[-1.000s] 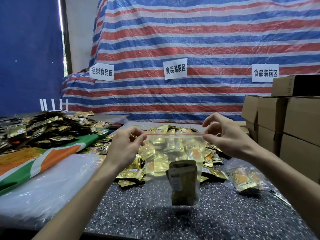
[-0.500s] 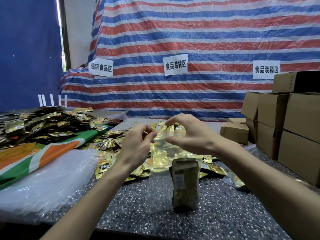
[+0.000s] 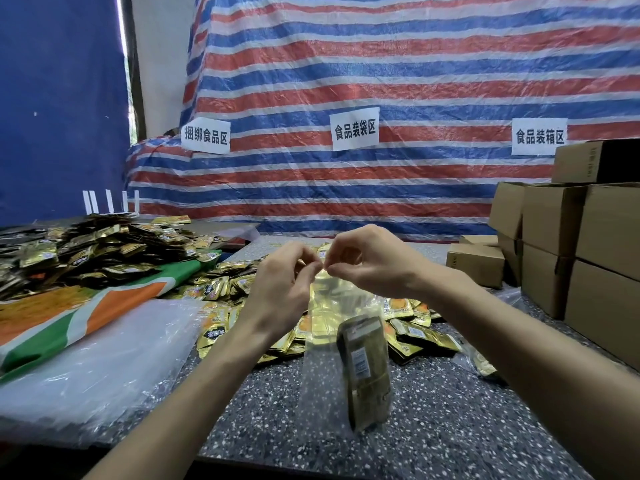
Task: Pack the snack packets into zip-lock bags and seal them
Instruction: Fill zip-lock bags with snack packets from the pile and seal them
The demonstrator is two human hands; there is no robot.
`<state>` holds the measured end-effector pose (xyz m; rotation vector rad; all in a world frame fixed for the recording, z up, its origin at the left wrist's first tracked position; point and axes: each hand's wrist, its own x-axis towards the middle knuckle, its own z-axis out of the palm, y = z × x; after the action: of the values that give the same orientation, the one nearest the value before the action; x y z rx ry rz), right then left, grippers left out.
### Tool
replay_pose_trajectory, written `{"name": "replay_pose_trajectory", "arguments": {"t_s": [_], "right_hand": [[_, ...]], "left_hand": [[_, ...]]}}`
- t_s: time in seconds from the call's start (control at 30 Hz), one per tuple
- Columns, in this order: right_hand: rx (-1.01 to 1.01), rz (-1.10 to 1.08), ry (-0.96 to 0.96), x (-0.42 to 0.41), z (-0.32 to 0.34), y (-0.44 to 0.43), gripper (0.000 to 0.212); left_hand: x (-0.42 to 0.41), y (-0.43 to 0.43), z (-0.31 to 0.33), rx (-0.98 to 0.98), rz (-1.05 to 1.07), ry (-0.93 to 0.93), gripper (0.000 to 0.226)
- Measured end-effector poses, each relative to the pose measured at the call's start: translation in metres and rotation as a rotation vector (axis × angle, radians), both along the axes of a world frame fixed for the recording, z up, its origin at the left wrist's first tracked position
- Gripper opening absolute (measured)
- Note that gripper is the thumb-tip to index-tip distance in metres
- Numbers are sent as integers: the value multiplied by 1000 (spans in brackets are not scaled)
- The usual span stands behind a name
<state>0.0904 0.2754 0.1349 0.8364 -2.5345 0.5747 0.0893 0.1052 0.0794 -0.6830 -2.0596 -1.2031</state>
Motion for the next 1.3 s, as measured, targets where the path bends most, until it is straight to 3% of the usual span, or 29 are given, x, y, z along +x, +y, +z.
{"name": "replay_pose_trajectory", "arguments": {"t_s": [0.23, 0.47, 0.6, 0.73, 1.3], "right_hand": [[15, -56, 71, 2, 2, -4, 11], [-79, 13, -19, 9, 2, -3, 15], [-24, -14, 39, 8, -1, -2, 9], [-116, 7, 26, 8, 0, -1, 10], [-135, 19, -121, 20, -3, 36, 15]], "left_hand": [[3, 4, 5, 29, -1, 49, 15], [7, 5, 4, 31, 22, 51, 13], [8, 3, 3, -29, -75, -46, 19], [11, -2, 5, -98, -126, 10, 21], [8, -1, -1, 171, -187, -71, 27]]}}
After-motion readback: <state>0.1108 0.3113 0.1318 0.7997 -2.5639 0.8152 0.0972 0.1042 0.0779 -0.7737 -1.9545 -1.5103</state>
